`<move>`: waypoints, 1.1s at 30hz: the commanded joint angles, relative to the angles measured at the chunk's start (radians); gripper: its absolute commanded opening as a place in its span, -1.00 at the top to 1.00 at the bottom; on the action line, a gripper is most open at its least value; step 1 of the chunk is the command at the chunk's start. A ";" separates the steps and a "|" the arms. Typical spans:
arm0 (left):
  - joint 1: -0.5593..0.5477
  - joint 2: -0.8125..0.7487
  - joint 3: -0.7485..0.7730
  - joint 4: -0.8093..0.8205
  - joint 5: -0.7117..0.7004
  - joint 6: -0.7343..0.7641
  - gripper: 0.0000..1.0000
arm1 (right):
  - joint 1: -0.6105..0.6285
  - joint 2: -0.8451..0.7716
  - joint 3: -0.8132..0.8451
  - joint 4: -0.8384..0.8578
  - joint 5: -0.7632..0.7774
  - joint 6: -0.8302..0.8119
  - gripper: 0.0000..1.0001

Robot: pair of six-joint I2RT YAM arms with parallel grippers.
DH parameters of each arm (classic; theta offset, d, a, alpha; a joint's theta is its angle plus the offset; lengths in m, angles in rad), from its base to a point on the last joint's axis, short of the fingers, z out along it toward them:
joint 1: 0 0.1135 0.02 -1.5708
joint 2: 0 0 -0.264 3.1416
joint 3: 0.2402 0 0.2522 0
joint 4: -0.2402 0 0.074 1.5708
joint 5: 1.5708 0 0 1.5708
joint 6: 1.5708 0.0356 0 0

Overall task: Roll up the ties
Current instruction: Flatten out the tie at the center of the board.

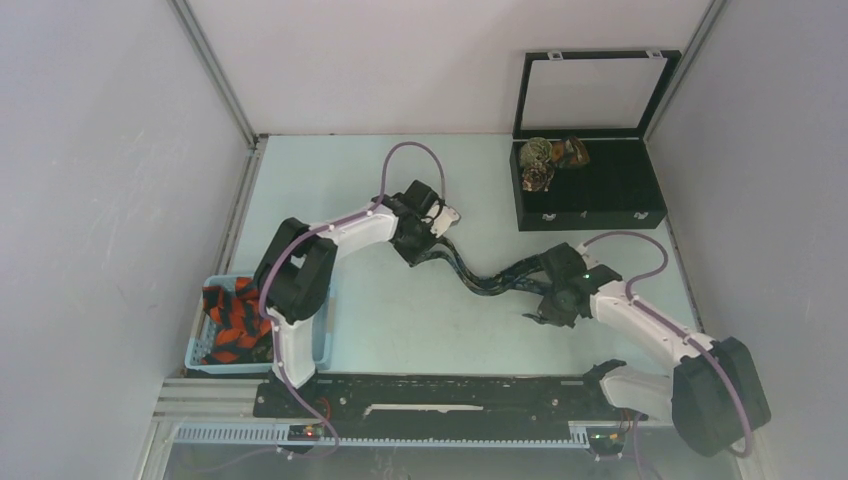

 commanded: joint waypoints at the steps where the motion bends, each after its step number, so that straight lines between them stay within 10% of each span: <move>1: 0.014 -0.052 0.039 -0.048 0.124 0.002 1.00 | -0.086 -0.072 0.007 -0.021 -0.023 -0.083 1.00; 22: 0.131 -0.589 -0.234 -0.075 0.346 -0.429 1.00 | -0.632 -0.223 0.136 -0.118 -0.235 -0.300 0.97; 33: 0.284 -0.366 -0.218 -0.046 0.387 -0.520 0.99 | -0.916 -0.004 0.147 0.094 -0.362 -0.219 0.01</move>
